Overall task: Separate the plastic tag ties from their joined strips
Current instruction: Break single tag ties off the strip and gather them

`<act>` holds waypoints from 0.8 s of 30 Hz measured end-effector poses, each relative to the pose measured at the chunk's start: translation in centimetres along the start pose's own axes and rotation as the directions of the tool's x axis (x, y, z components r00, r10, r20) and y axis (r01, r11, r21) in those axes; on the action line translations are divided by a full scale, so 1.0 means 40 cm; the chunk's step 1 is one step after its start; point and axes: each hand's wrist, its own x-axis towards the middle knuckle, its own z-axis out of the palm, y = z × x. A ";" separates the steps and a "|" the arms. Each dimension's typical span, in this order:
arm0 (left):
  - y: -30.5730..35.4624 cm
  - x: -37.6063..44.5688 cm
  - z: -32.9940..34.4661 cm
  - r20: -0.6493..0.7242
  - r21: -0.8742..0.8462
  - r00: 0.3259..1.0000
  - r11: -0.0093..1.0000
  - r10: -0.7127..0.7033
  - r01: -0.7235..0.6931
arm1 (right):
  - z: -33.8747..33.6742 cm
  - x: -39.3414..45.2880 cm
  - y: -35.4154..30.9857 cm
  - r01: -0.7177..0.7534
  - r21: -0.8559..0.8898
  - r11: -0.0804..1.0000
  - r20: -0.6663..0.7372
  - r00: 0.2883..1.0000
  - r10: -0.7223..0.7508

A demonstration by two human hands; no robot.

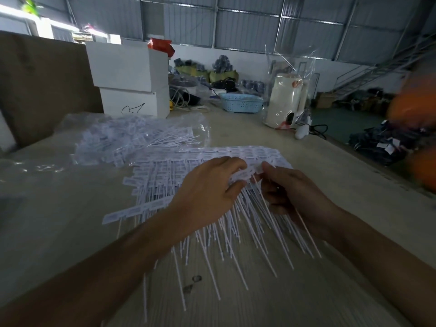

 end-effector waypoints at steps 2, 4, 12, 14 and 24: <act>0.000 -0.001 -0.009 -0.011 0.022 0.998 0.998 0.066 -0.066 | 0.002 0.000 0.000 0.006 -0.020 1.000 -0.007 1.000 -0.006; -0.005 -0.002 -0.018 -0.022 0.064 0.993 0.991 0.117 -0.116 | 0.002 0.001 0.003 0.020 -0.030 0.999 -0.019 1.000 -0.021; 0.001 -0.018 -0.026 -0.043 0.123 0.993 0.987 0.106 -0.100 | 0.012 -0.009 0.000 0.151 -0.220 0.964 0.035 0.989 -0.146; 0.004 -0.019 -0.027 -0.043 0.135 0.994 0.986 0.100 -0.094 | 0.014 -0.013 -0.001 0.163 -0.212 0.964 0.081 0.985 -0.149; 0.008 -0.018 -0.045 -0.038 0.237 0.979 0.954 0.198 -0.184 | 0.015 -0.010 -0.004 0.471 -0.634 0.613 0.185 0.863 -0.471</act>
